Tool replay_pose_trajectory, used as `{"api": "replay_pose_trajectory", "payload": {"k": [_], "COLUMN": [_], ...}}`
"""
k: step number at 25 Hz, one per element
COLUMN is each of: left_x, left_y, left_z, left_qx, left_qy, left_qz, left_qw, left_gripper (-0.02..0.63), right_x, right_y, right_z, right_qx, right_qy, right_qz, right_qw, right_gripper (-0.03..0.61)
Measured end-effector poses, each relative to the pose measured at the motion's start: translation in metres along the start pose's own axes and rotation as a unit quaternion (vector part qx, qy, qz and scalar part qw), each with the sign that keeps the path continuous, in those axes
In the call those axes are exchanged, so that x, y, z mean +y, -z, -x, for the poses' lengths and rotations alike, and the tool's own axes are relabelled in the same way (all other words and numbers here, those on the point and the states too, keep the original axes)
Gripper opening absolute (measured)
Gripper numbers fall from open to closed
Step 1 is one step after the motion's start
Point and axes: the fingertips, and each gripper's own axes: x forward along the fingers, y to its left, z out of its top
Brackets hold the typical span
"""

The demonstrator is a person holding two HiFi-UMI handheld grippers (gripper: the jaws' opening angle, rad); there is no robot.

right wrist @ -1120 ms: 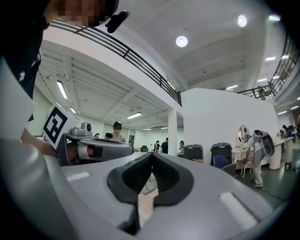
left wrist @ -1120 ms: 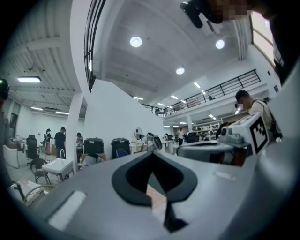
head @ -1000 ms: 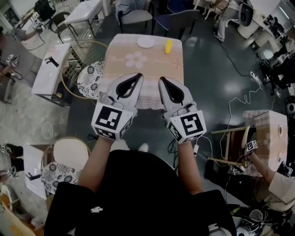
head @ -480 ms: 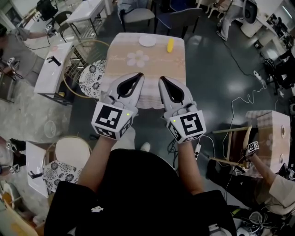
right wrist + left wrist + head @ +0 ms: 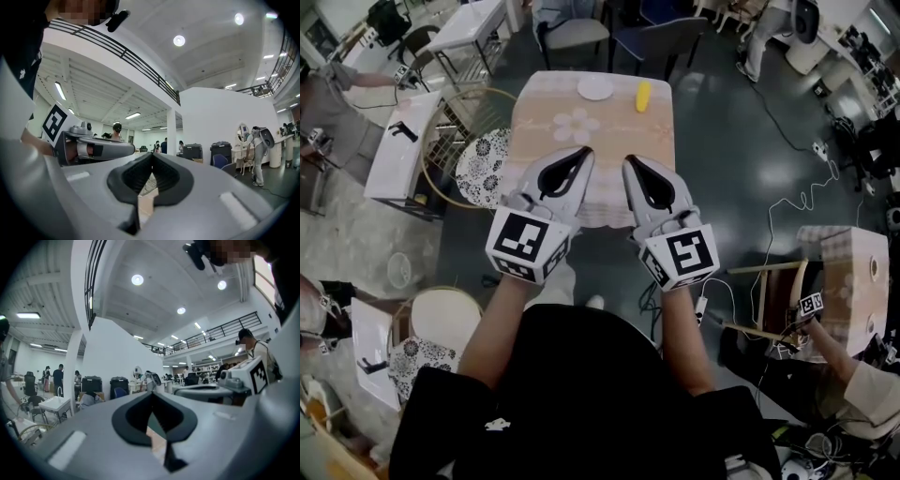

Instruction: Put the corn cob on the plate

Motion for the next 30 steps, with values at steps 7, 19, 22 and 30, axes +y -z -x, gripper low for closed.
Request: {"api": "replay_pose_trajectory", "payload": {"k": [7, 19, 22, 30], "left_x": [0.025, 0.079, 0.092, 0.127], "left_y": [0.000, 0.008, 0.009, 0.016], "left_z": [-0.022, -0.065, -0.076, -0.098], "left_qx": [-0.003, 0.008, 0.006, 0.011], "left_qy": [-0.001, 0.014, 0.016, 0.033], "left_qz": [0.003, 0.021, 0.026, 0.030], "left_qw": [1.0000, 0.9997, 0.9995, 0.9989], "left_gripper": [0.005, 0.005, 0.005, 0.005], "right_x": [-0.015, -0.043, -0.053, -0.064], "right_y": [0.000, 0.009, 0.010, 0.020], "right_z": [-0.028, -0.092, -0.105, -0.145], "right_qx": [0.003, 0.023, 0.026, 0.043], "right_qy": [-0.001, 0.011, 0.017, 0.034], "right_qz": [0.003, 0.005, 0.005, 0.003], "right_qw": [1.000, 1.000, 1.000, 0.999], "right_gripper": [0.002, 0.002, 0.002, 0.002]}}
